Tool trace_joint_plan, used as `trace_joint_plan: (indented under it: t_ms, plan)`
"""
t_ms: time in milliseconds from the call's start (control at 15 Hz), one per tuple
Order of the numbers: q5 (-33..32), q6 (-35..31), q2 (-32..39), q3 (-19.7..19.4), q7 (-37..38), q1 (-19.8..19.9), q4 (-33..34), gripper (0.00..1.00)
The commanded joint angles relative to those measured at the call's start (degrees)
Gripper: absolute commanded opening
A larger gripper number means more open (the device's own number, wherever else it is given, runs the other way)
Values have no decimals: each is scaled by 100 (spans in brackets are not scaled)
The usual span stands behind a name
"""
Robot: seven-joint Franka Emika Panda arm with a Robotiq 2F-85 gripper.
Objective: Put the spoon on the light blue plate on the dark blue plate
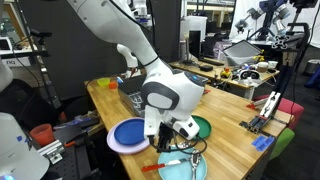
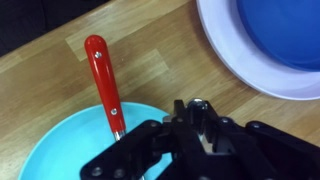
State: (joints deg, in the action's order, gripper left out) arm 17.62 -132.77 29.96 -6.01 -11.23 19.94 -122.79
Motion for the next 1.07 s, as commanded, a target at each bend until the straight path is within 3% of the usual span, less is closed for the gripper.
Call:
trace_joint_plan:
  t_ms: [0,400,1000]
  plan:
    - [45,-168,-464,23,-68,-61,-305,5]
    - [-210,-181,-1207,98,-342,-417,-783,5]
    - [-1019,128,-2582,247,-2037,-926,-2104,5]
